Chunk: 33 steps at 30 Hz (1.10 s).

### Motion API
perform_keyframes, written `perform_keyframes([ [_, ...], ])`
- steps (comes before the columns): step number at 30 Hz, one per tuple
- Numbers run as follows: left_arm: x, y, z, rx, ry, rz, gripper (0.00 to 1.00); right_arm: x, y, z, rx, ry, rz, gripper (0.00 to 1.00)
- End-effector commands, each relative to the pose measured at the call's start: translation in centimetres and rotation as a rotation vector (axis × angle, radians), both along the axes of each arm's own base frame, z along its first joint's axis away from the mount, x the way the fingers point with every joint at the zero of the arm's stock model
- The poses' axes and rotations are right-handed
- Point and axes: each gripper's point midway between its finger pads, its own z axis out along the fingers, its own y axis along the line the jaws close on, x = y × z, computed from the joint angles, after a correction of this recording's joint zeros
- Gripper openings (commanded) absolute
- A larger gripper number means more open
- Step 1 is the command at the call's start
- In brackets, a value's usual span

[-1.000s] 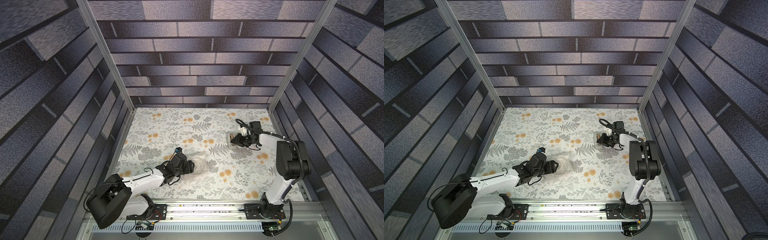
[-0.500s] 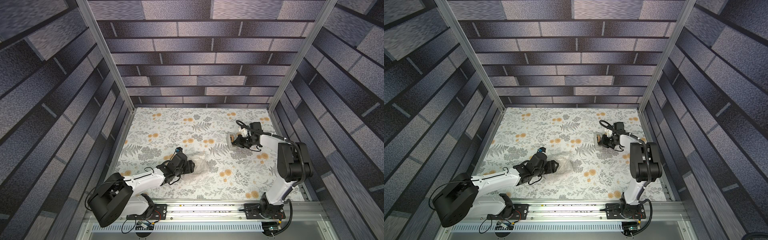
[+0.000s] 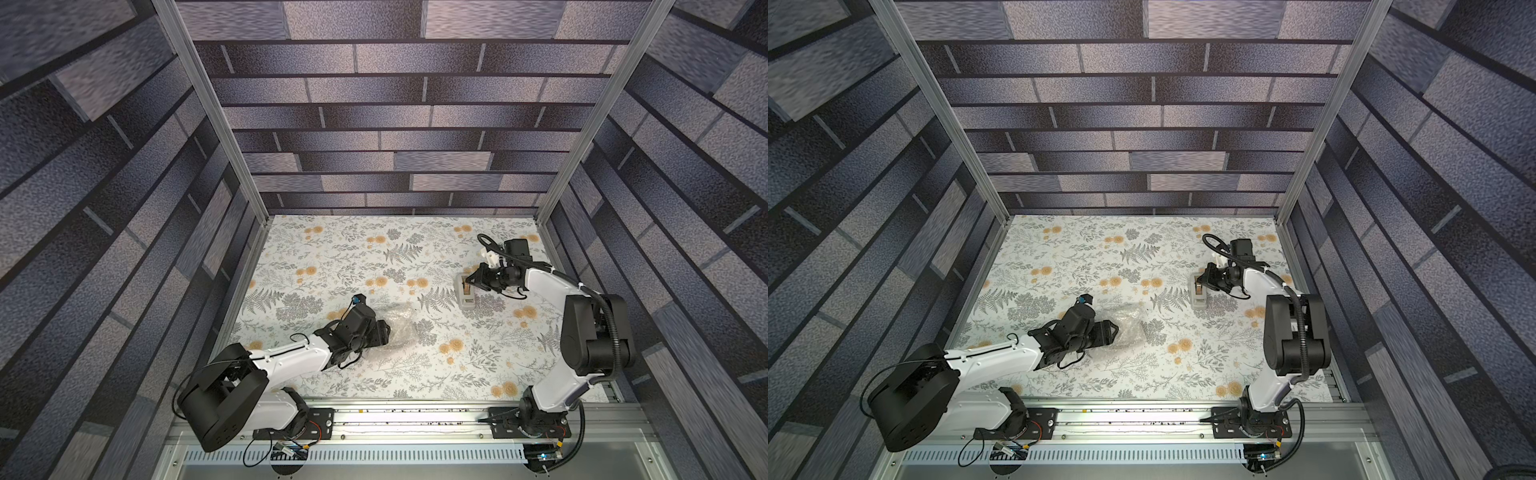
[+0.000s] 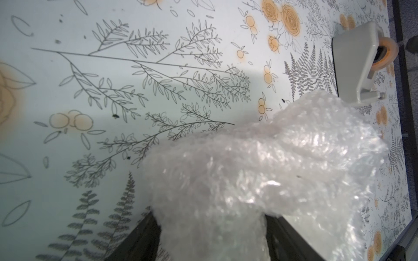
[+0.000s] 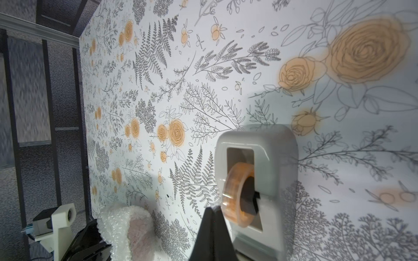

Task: Wrap bowls in bubble wrap
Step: Tear off the tape using the Tape Cutter.

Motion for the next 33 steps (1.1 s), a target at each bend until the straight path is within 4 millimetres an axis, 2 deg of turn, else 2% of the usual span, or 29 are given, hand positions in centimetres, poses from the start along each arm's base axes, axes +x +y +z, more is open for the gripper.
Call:
perform_keyframes([
  [1, -0.2, -0.4, -0.2, 0.020, 0.009, -0.036, 0.73, 1.6, 0.3, 5.1, 0.045, -0.105, -0.004, 0.01],
  [7, -0.2, -0.4, 0.0, 0.021, 0.005, -0.038, 0.73, 2.8, 0.6, 8.7, 0.070, -0.162, -0.002, 0.01],
  [12, -0.3, -0.2, 0.0, 0.026, 0.003, -0.032, 0.73, 1.7, 0.6, 8.9, 0.069, -0.153, -0.001, 0.01],
  [18, -0.3, -0.3, 0.0, 0.031, 0.004, -0.039, 0.73, -3.0, 0.7, 5.9, 0.070, -0.033, 0.001, 0.01],
  [19, -0.3, -0.3, 0.0, 0.031, 0.003, -0.040, 0.73, -4.6, 0.5, 4.2, 0.058, 0.018, 0.002, 0.01],
  [27, 0.2, -1.0, 0.1, 0.029, 0.004, -0.054, 0.73, -11.9, -0.6, -0.2, -0.042, 0.182, 0.014, 0.01],
  [30, 0.3, -1.2, 0.1, 0.030, 0.003, -0.060, 0.73, -13.6, -1.4, -2.3, -0.121, 0.243, 0.025, 0.01],
  [33, 0.5, -1.4, 0.2, 0.032, 0.002, -0.067, 0.73, -14.1, -1.7, -3.6, -0.187, 0.285, 0.036, 0.01],
])
